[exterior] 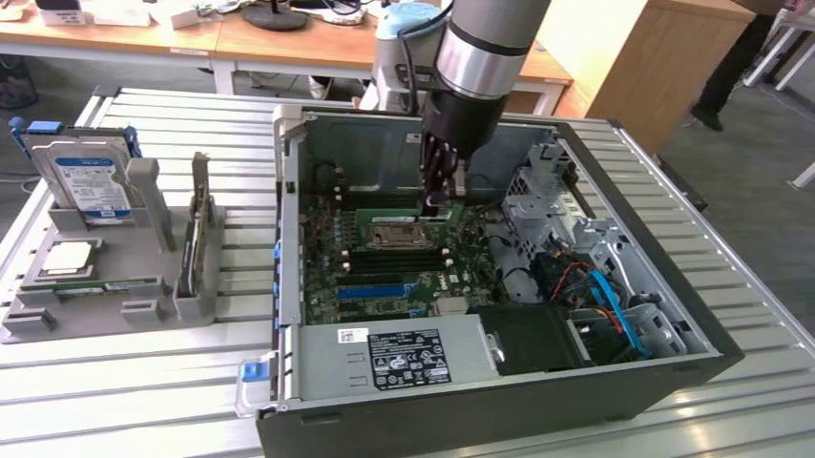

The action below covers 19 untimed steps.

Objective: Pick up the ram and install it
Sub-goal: 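Insert the ram into the slot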

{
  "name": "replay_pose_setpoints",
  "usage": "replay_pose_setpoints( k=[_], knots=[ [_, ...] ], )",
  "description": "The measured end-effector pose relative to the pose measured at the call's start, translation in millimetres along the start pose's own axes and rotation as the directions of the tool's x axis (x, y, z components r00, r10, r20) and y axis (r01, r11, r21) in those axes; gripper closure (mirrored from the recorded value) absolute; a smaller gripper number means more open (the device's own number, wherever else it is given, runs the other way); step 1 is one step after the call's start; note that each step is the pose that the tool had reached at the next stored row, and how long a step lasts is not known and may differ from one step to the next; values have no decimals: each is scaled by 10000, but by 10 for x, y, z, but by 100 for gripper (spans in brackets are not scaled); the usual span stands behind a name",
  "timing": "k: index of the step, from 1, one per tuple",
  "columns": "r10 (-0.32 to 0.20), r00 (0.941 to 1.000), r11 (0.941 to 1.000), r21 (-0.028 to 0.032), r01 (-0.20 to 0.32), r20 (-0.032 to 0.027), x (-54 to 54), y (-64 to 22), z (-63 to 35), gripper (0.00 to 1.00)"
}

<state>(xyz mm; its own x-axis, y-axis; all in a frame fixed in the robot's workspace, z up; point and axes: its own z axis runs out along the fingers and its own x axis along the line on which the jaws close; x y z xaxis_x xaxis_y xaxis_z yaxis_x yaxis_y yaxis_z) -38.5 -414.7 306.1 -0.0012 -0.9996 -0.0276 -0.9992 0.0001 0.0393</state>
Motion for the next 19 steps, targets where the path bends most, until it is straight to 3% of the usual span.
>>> replay_pose_setpoints(
  k=[19],
  knots=[
    [3,10000,10000,0,-3,0,5,-7,171,88]
  ],
)
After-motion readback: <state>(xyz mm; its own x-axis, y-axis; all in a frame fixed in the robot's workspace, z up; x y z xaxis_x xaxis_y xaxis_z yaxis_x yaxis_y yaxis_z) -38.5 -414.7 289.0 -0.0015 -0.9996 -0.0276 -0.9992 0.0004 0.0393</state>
